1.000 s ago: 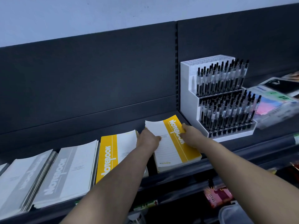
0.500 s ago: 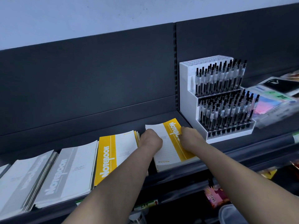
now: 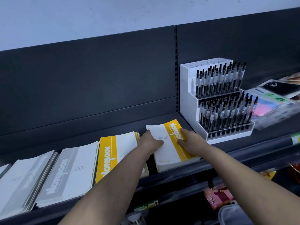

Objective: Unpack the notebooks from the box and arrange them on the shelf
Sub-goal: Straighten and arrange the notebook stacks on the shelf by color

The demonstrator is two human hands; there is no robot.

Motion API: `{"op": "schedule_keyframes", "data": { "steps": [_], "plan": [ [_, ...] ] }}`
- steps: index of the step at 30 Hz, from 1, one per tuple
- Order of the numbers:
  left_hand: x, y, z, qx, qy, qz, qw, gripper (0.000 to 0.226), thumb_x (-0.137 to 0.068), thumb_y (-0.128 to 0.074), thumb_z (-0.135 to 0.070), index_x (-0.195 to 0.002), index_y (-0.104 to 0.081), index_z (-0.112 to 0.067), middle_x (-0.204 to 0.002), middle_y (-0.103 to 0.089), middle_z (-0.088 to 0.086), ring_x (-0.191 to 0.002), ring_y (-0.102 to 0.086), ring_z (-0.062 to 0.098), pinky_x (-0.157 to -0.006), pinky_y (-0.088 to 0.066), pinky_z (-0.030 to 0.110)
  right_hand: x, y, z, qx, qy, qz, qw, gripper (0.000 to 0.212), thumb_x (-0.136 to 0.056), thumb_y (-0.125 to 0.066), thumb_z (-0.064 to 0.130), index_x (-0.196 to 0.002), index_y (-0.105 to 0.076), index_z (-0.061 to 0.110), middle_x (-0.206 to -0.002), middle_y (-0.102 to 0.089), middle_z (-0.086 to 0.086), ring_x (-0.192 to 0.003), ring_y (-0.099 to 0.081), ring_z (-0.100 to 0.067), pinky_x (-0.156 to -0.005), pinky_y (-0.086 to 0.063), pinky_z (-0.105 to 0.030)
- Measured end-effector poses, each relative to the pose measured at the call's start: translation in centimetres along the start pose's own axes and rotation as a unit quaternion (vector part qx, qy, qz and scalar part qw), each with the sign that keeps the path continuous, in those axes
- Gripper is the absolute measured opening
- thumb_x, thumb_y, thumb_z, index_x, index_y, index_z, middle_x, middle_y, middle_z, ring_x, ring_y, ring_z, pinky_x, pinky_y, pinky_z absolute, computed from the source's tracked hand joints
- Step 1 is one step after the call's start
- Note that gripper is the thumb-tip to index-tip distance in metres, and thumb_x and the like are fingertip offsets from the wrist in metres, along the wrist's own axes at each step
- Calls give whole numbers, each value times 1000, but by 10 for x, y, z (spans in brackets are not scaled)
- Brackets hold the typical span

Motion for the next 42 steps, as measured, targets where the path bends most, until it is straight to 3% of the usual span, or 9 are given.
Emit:
{"op": "schedule_keyframes", "data": {
  "steps": [8, 13, 19, 23, 28, 30, 33, 36, 42],
  "plan": [
    [5, 3, 9, 55, -16, 25, 998, 37, -83, -71, -15, -117, -58, -12, -118, -65, 5, -108, -62, 24, -95, -53, 43, -1, 1, -4, -21, 4, -22, 1000, 58, -98, -46, 37, -150, -28, 16, -146, -38, -13, -130, -43, -30, -100, -39, -36],
    [10, 16, 3, 81, -47, -14, 995, 37, -88, -68, -11, -123, -58, -11, -121, -65, 3, -107, -61, 21, -97, -50, 38, 2, 11, 7, -24, 28, -80, 996, 53, -98, -48, 32, -147, -36, 16, -149, -35, -9, -135, -37, -27, -107, -35, -36],
    [39, 103, 33, -101, -19, -210, 972, 50, -94, -48, -9, -144, -43, -13, -141, -52, 10, -131, -45, 31, -97, -42, 34, 23, 2, 70, -42, 159, -112, 980, 42, -97, -50, 25, -139, -47, 19, -145, -43, -2, -134, -37, -20, -107, -35, -32],
    [52, 134, 68, -176, 84, -202, 960, 42, -90, -47, -9, -132, -52, -10, -134, -56, 15, -128, -46, 35, -96, -43, 36, 35, -31, 119, 7, 243, -54, 968, 36, -95, -52, 19, -131, -57, 18, -135, -54, -3, -125, -49, -22, -101, -42, -34],
    [56, 126, 83, -157, 90, -129, 975, 22, -92, -50, -8, -112, -59, -3, -119, -63, 18, -106, -61, 34, -85, -48, 33, 33, -66, 143, 50, 169, 65, 982, 34, -99, -43, 20, -128, -44, 1, -118, -57, -17, -102, -57, -28, -72, -43, -31],
    [55, 121, 85, -136, 93, -113, 980, 17, -94, -46, -4, -105, -58, -3, -114, -65, 19, -96, -63, 32, -77, -50, 33, 31, -77, 146, 73, 124, 109, 984, 48, -100, -40, 19, -141, -29, -3, -130, -48, -20, -113, -53, -31, -80, -42, -32],
    [52, 118, 90, -113, 109, -104, 982, 26, -94, -43, 0, -115, -58, 2, -117, -64, 19, -107, -61, 34, -77, -47, 32, 29, -84, 147, 74, 83, 120, 987, 55, -98, -41, 18, -144, -23, -5, -137, -42, -26, -123, -48, -36, -92, -42, -36],
    [49, 118, 94, -87, 112, -108, 984, 25, -93, -43, 0, -113, -57, 0, -114, -63, 18, -102, -60, 33, -76, -45, 32, 31, -88, 145, 71, 59, 153, 984, 63, -101, -38, 25, -147, -11, -10, -153, -17, -28, -132, -39, -35, -98, -40, -34],
    [46, 113, 100, 8, 125, -100, 987, 13, -93, -44, -5, -87, -53, -11, -107, -65, 15, -98, -64, 33, -85, -54, 39, 31, -90, 144, 57, 57, 147, 986, 50, -101, -40, 28, -138, -30, -5, -138, -37, -18, -116, -51, -28, -87, -44, -31]
  ]
}}
Point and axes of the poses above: each hand's wrist, its own x-axis away from the middle knuckle, its own y-axis out of the back of the hand, z = x × y, the point moved 6 cm from there along -x, towards the middle knuckle
